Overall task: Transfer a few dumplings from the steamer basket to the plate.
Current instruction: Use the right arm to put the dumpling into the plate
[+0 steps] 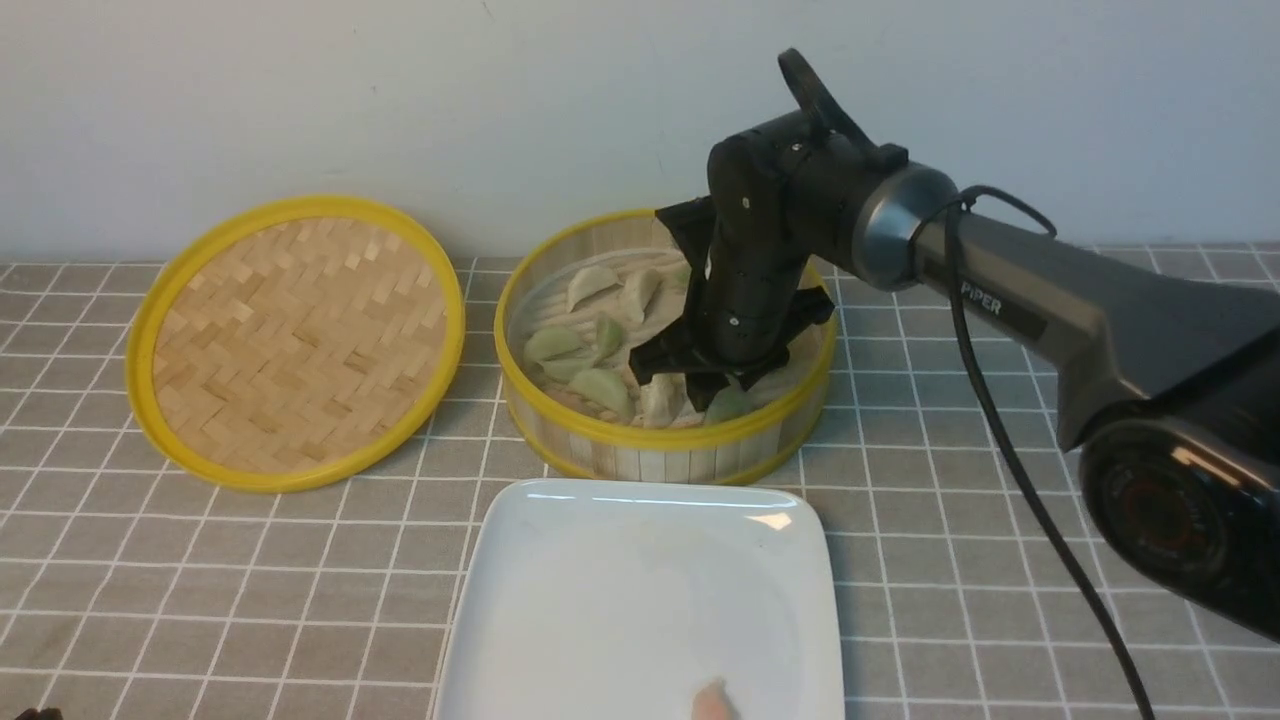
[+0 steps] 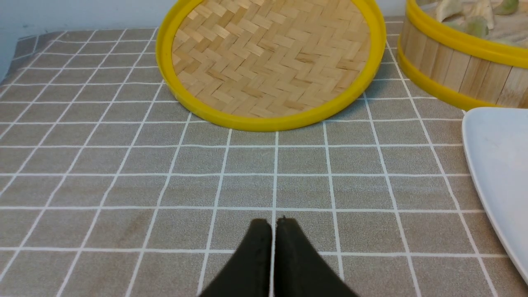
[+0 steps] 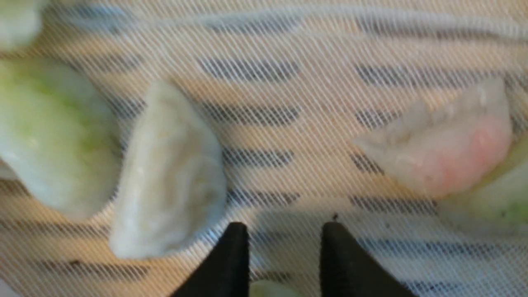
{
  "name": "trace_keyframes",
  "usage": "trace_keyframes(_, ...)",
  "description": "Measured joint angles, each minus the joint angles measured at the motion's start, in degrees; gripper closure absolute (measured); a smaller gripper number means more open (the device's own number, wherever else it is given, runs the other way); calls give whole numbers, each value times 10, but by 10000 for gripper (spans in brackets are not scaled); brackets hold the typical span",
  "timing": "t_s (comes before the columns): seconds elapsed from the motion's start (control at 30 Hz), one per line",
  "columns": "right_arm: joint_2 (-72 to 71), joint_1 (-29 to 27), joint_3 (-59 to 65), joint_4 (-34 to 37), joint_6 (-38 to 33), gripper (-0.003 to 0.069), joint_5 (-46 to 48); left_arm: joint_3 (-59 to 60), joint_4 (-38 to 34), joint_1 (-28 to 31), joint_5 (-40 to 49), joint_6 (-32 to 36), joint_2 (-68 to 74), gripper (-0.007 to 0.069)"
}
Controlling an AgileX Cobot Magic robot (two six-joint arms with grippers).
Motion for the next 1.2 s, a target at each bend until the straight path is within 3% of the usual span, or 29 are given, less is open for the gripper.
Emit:
trace_keyframes(0.27,-54,0,4,14,-9,490,15,0,0,0,0,0,0,629)
trace_keyframes(0.33,-78,0,4,14,-10,555,18,0,0,0,0,0,0,629)
trace_keyframes(0.97,-86,0,-8,4,-11,553,26,0,0,0,0,0,0,629)
trace_keyframes(1.2,-160,1,21,81,-30,553,25,0,-1,0,0,0,0,629)
